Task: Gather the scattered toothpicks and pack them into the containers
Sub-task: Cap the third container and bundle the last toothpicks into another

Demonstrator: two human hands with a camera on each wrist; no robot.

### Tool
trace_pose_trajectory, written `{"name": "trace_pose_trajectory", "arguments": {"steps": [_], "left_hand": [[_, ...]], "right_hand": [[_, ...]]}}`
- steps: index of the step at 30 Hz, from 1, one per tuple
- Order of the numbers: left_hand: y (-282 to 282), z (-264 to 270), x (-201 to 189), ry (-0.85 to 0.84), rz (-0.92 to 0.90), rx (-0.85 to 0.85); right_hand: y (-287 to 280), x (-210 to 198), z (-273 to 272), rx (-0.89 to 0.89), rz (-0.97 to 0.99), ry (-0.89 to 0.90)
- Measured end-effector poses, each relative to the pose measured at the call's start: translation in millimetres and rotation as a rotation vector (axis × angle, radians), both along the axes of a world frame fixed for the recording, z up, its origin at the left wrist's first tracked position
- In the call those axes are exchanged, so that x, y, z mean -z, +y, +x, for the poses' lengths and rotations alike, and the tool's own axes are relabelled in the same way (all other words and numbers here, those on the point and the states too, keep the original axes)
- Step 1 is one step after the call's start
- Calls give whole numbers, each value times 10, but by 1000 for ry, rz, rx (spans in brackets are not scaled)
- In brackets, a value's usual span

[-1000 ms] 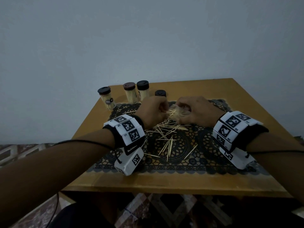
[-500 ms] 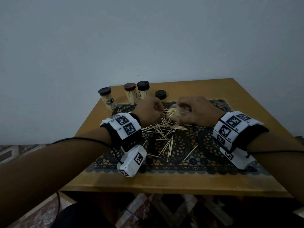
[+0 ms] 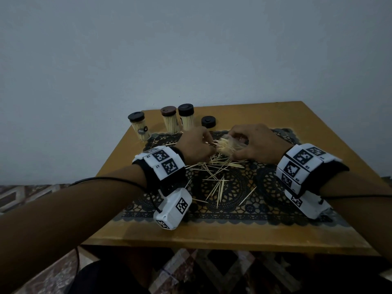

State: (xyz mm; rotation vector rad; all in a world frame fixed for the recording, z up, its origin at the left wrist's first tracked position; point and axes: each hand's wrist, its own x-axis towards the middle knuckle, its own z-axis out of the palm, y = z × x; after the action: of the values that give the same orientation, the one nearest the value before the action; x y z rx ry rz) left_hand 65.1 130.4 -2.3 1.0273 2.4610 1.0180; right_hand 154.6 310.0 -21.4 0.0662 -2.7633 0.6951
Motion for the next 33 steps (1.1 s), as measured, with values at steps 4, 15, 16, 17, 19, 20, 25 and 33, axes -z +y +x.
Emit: {"name": "trace_pose_trajectory", "arguments": {"steps": [4,15,16,17,19,20,25,33], "left_hand": [[5,55,-36,-48,72,25],[58,75,-15,15,50,33],[68,74,-7,98,68,50],[78,69,-1,170,79,66],[88,60,4,267,71,89],[85,58,4,311,67,103],[27,29,12,416,141,129],[22,-9,37,346,-92,275]], "right_hand": [[7,5,8,-5,-6,-5],[3,1,12,-8,5,-12],[3,1,11,-9,1,-12],[4,3,9,-13,1,-11],[4,6,7,-19,7,-9],[6,8,7,-18,8,-7],[6,2,3,2,4,-6],[-6,-6,18,-5,1,-9]]}}
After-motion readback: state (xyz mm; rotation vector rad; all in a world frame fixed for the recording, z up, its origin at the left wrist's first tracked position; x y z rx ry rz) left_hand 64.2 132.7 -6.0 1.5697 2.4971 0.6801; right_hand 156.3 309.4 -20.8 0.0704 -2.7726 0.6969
